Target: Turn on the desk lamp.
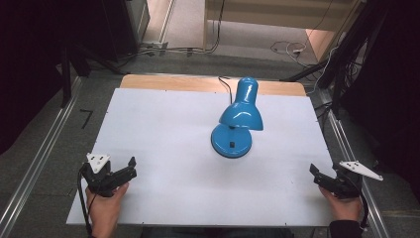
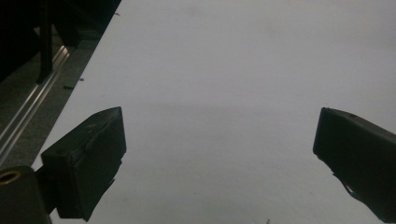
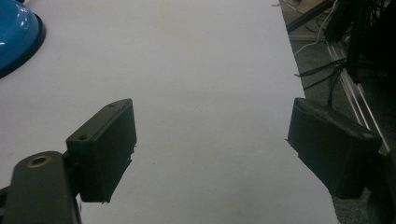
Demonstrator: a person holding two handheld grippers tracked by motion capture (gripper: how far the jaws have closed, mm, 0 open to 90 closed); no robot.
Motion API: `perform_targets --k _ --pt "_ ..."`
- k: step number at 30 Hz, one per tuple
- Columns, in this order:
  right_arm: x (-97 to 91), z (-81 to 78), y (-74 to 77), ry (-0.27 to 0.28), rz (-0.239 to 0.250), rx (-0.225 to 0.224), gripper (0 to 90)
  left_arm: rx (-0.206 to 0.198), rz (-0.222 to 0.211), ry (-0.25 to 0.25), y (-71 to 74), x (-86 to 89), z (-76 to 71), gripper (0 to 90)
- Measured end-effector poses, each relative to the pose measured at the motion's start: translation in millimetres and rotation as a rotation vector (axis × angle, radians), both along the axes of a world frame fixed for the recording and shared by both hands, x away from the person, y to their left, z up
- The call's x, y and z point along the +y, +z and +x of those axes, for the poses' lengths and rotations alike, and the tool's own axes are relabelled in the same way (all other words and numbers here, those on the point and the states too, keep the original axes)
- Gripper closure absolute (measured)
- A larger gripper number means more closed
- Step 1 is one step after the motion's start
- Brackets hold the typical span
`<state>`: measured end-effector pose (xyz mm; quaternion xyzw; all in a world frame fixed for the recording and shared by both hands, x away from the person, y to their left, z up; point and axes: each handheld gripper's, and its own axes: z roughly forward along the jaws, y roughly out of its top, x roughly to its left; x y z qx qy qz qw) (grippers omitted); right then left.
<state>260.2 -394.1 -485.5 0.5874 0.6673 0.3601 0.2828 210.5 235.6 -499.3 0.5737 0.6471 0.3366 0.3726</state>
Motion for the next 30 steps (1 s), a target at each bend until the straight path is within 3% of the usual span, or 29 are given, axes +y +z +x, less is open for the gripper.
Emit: perform_targets --k 3,7,10,13,16,25,30 --pt "1.1 -0.2 0.5 0.001 0.01 -0.005 14.1 -0.04 -0.002 -0.026 0.9 0.3 -2.8 2.8" --pt "1.5 -0.1 0.8 -0.005 0.011 -0.012 14.1 -0.047 -0.012 -0.061 -0.5 0.9 -3.8 2.8" --pt "1.8 0.3 0.1 -0.004 0.001 -0.013 14.1 -0.043 -0.026 -0.06 -1.0 1.9 -4.3 3.9" --pt "3.4 0.7 -0.4 0.002 -0.003 -0.01 14.3 -0.058 -0.007 -0.05 -0.3 2.0 -6.3 6.4" --pt "5.7 -0.9 1.3 -0.005 -0.03 -0.04 17.7 -0.062 -0.009 -0.033 -0.3 2.3 -6.6 6.4" --pt "7.6 0.8 2.5 0.01 0.016 -0.008 16.6 -0.073 -0.003 -0.011 0.9 1.3 -8.2 7.9" --pt "13.0 -0.3 3.4 0.039 0.009 -0.011 16.4 -0.07 -0.006 -0.013 0.8 1.2 -8.2 7.9"
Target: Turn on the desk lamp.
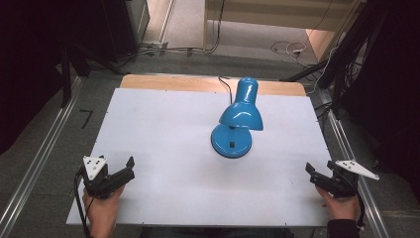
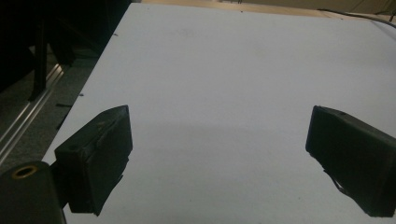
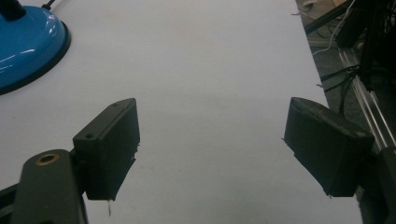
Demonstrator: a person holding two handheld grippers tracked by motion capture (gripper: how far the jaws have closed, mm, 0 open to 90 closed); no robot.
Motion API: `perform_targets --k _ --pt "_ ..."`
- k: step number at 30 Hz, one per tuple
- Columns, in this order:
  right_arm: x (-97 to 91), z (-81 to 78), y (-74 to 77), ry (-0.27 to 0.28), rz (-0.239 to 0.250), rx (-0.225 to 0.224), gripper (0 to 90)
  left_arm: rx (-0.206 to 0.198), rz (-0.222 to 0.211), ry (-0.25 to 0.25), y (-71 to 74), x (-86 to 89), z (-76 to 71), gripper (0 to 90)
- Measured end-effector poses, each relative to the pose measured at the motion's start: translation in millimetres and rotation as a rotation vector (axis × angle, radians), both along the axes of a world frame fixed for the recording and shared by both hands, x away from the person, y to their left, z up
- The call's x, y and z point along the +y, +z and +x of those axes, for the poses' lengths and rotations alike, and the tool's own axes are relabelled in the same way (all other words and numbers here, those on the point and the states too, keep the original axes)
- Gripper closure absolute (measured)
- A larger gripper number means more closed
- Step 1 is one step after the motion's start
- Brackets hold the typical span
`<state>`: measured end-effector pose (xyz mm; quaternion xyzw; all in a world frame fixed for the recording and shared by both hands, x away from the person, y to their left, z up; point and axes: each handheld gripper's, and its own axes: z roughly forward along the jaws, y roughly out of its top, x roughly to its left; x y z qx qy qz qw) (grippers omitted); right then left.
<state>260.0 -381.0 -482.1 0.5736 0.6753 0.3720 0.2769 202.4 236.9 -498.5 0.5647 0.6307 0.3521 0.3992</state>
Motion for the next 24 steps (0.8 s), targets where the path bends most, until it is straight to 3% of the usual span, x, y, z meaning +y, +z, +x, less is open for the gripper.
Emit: perform_targets --k 4,11,14,24 --pt "3.6 -0.2 0.4 0.015 -0.001 0.002 16.4 0.008 -0.015 0.001 -0.3 0.7 0.5 7.5" --pt "6.9 -1.6 2.2 0.032 0.001 -0.016 16.4 0.024 0.011 0.012 -1.4 -1.4 1.5 6.4" --pt "9.7 -1.5 2.2 0.044 0.0 -0.014 16.6 0.031 0.002 0.02 -1.1 -1.7 1.5 4.5" --pt "21.5 -1.5 4.2 0.069 0.002 -0.015 15.9 0.011 -0.013 -0.02 -0.7 0.1 -0.4 4.1"
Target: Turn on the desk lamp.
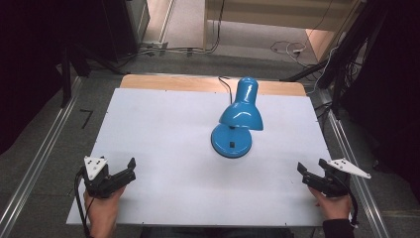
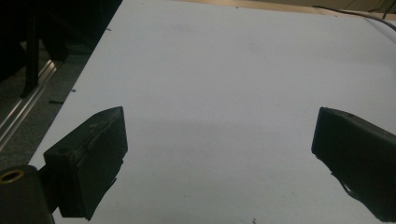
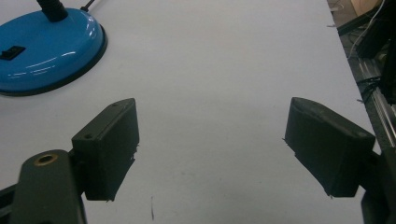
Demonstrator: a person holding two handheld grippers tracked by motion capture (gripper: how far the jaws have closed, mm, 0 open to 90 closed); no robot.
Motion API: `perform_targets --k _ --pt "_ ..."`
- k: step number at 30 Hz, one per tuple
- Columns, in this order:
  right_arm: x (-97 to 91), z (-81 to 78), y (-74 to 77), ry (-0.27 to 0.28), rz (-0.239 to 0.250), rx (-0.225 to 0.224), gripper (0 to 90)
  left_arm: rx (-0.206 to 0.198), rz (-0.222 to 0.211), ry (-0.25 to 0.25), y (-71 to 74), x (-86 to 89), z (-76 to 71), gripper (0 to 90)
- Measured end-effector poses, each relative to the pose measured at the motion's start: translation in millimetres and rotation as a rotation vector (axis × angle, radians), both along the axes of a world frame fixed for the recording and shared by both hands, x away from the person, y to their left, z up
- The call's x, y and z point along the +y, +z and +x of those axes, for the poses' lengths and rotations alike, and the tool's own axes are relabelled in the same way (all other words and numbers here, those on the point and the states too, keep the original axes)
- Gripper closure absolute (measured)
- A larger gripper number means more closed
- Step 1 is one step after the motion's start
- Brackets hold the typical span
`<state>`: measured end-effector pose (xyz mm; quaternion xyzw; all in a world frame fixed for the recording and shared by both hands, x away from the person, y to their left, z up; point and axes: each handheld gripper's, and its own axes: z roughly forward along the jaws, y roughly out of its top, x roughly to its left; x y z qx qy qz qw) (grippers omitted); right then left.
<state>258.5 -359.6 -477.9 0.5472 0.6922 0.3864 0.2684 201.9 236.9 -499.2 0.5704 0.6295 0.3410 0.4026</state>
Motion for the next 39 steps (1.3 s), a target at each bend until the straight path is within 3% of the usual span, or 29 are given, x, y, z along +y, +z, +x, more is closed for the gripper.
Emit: perform_targets --k 11,39 --pt "7.1 1.0 0.1 0.013 -0.006 0.001 15.6 -0.015 0.022 0.006 0.9 -1.8 -1.2 5.8" --pt "23.6 5.3 4.1 0.05 0.001 -0.011 15.6 -0.013 0.021 0.012 -0.8 -2.6 -0.7 4.7"
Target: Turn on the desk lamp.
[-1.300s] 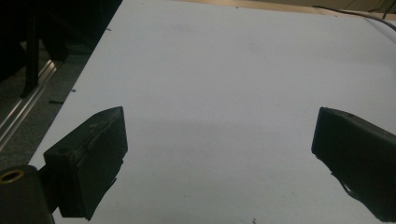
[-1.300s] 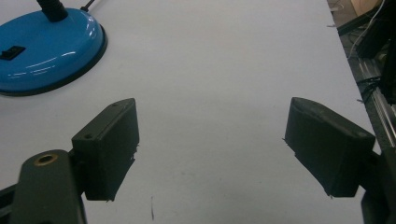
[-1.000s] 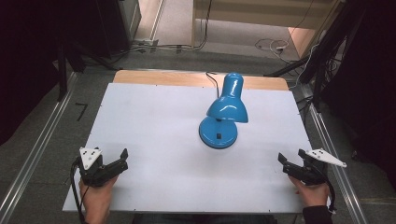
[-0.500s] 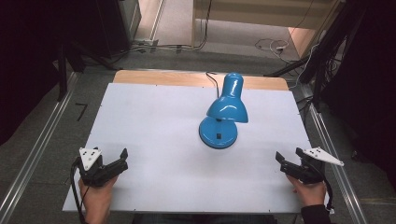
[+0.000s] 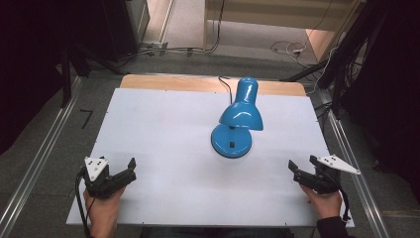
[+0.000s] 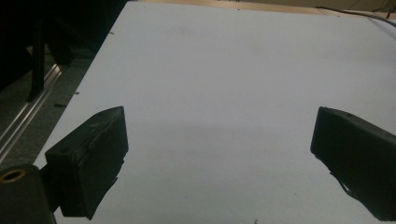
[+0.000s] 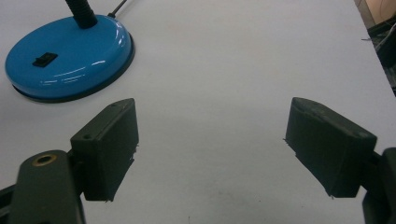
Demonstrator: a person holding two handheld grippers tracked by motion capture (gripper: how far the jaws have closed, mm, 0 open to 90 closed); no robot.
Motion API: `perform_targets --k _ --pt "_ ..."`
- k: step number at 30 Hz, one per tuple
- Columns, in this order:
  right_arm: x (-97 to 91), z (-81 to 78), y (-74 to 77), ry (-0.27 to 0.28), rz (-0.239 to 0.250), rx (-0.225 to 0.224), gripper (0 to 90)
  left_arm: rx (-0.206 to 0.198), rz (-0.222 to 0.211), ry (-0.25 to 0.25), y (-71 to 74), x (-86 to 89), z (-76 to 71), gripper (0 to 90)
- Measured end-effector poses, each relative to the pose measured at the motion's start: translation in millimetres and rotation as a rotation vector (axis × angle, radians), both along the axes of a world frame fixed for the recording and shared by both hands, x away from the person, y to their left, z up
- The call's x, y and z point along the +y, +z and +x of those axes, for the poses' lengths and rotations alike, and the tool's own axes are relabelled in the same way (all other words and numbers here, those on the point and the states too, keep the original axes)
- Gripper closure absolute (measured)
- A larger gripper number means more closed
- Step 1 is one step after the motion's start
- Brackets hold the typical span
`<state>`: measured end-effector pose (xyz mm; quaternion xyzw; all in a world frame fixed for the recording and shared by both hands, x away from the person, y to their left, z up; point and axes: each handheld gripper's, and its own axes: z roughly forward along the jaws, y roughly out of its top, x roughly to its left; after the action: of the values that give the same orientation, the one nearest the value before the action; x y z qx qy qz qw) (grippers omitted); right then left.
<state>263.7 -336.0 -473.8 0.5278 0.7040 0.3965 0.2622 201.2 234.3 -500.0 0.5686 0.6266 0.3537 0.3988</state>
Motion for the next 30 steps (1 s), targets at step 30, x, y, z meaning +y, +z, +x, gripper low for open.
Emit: perform_targets --k 30 --pt "26.2 5.6 0.0 0.057 -0.007 -0.014 15.6 0.006 -0.006 0.003 -1.2 0.2 0.2 4.7"
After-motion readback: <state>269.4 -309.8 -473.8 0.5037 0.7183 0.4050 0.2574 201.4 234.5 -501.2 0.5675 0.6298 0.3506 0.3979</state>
